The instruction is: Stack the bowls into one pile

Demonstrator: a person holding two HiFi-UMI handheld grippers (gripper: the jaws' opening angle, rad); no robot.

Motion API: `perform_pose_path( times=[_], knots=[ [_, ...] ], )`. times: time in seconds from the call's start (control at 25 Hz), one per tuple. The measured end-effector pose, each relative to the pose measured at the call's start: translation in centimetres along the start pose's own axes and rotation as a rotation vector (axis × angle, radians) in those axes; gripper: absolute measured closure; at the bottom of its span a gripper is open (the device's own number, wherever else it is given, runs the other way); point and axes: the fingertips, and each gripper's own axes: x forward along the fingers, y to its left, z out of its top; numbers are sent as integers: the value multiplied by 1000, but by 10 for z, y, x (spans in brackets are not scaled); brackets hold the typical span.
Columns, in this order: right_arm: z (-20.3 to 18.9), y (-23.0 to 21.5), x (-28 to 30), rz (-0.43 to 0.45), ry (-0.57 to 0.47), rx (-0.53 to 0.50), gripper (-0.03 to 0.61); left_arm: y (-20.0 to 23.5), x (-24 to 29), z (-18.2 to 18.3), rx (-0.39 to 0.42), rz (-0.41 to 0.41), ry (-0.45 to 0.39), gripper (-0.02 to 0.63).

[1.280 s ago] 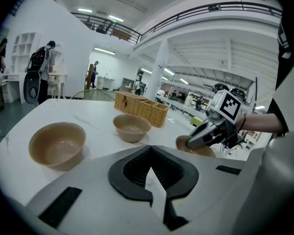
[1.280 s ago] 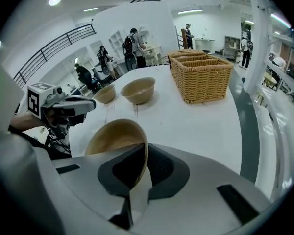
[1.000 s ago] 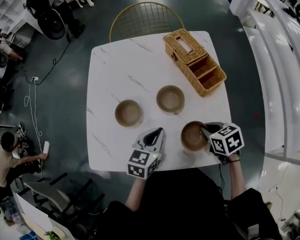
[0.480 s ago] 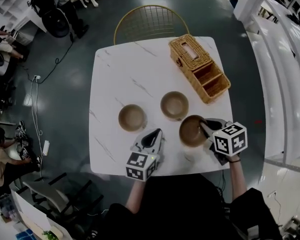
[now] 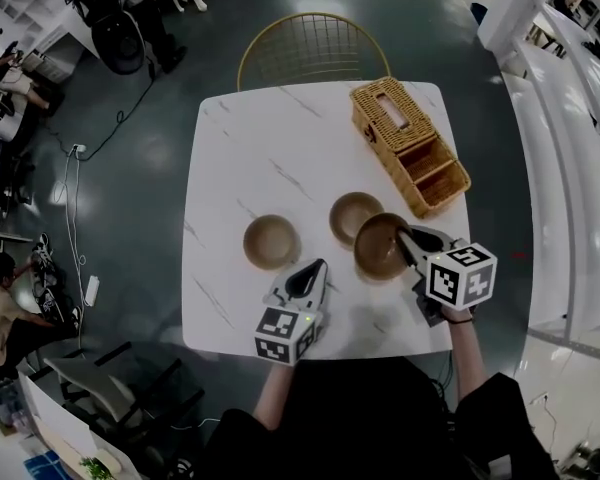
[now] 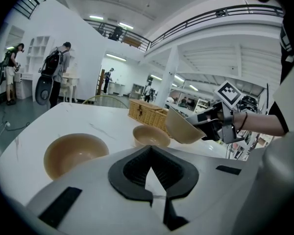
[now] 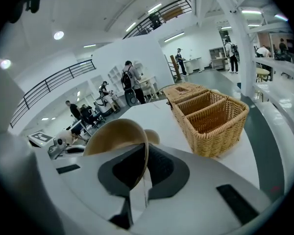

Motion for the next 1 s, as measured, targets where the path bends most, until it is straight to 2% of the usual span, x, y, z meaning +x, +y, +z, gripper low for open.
perform_pose_path(
  times=[0.44,1.0],
  knots=[
    [18,-7,32,-59,-40,34,557,4,8,-4,-27,2,9,600],
    [14,-14,67,-139,40,-46,557,3,17,-18,-43,-24,53,600]
  ],
)
